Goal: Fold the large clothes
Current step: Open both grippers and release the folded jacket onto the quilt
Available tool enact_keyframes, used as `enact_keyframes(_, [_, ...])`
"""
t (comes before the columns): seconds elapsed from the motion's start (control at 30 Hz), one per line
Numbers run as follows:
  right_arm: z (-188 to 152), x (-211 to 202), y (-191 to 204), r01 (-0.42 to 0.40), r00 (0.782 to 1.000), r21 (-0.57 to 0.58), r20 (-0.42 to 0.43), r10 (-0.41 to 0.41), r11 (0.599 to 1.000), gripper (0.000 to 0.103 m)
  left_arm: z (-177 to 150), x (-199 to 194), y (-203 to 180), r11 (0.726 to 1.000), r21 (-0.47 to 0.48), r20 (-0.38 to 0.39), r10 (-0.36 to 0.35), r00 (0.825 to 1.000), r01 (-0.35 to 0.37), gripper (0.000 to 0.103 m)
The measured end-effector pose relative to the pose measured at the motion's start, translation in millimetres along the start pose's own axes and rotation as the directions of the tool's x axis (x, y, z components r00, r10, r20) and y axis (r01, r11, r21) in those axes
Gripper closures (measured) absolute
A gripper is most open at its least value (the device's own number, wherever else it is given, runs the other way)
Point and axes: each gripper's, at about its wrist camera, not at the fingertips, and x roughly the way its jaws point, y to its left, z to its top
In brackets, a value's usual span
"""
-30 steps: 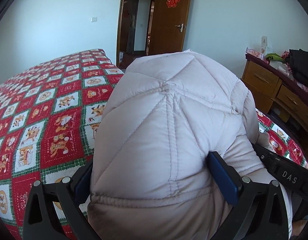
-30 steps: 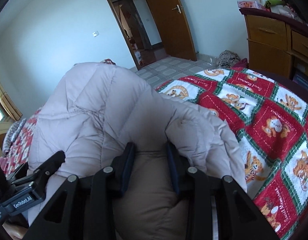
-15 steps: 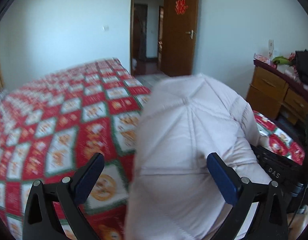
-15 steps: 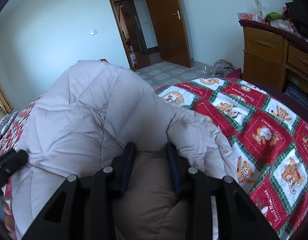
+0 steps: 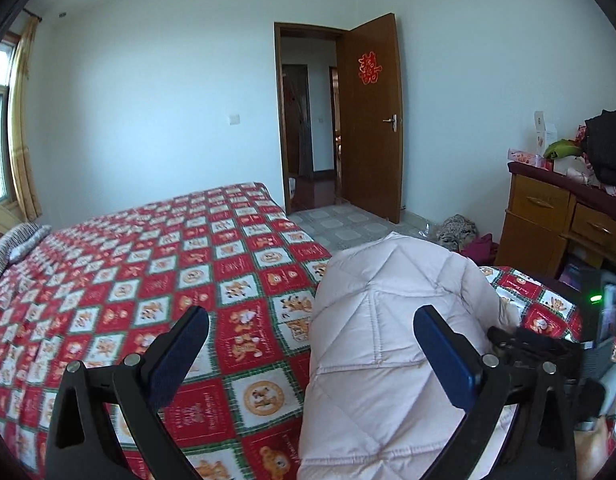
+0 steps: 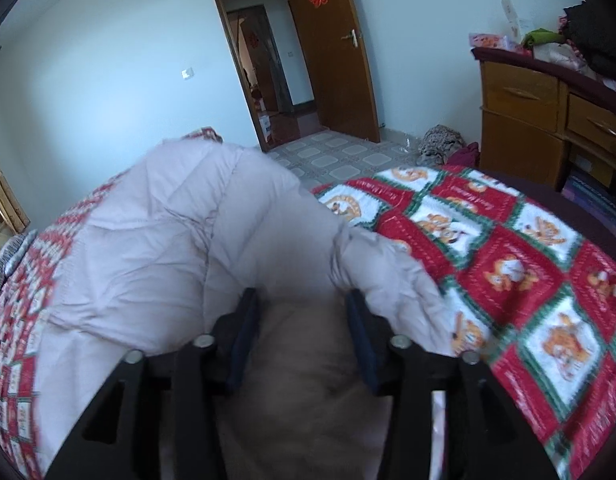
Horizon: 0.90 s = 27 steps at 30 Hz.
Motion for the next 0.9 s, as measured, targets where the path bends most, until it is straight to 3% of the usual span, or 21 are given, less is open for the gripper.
enact_keyframes(0.03, [-4.0, -17.6, -0.2, -0.024, 0.999, 0.024, 0.026, 0.023, 0.999, 0.029, 0.5, -6.1, 0.0, 1.0, 0.002, 0.009, 0.002, 1.0, -0.002, 0.001])
enact_keyframes(0.07, [-7.9, -30.3, 0.9, -0.043, 0.998, 0.032, 0.04, 0.042, 0.999, 0.028, 0.3, -12.5, 0.3, 1.0, 0.004, 0.02, 0.003, 1.0, -0.003, 0.001])
enact_keyframes(0.13, [-17.2, -53.1, 7.6, -0.062, 0.997, 0.018, 0.044, 0.061, 0.998, 0.028, -1.1, -24.5, 0.6, 1.0, 0.011, 0.035, 0.006, 0.999, -0.006, 0.001])
enact_keyframes(0.43, [-56.2, -137.2, 37.9, -0.001, 0.999, -0.079, 0.043, 0.004, 0.997, 0.027, -13.5, -74.2, 10.4, 1.0, -0.018, 0.047, -0.005, 0.999, 0.006, 0.001])
enact_keyframes(0.77, [-59.8, -206.3, 46.2, -0.006, 0.998, -0.14, 0.056, 0.014, 0.99, 0.01, -34.7, -127.8, 13.1, 1.0, -0.02, 0.044, 0.001, 0.999, 0.0, 0.001])
enact_keyframes(0.9, [-65.5, -230.2, 45.8, 0.0, 0.997, -0.168, 0.076, 0.013, 0.986, 0.008, -38.9, -138.8, 9.7, 1.0, -0.012, 0.032, -0.007, 0.999, 0.008, 0.001])
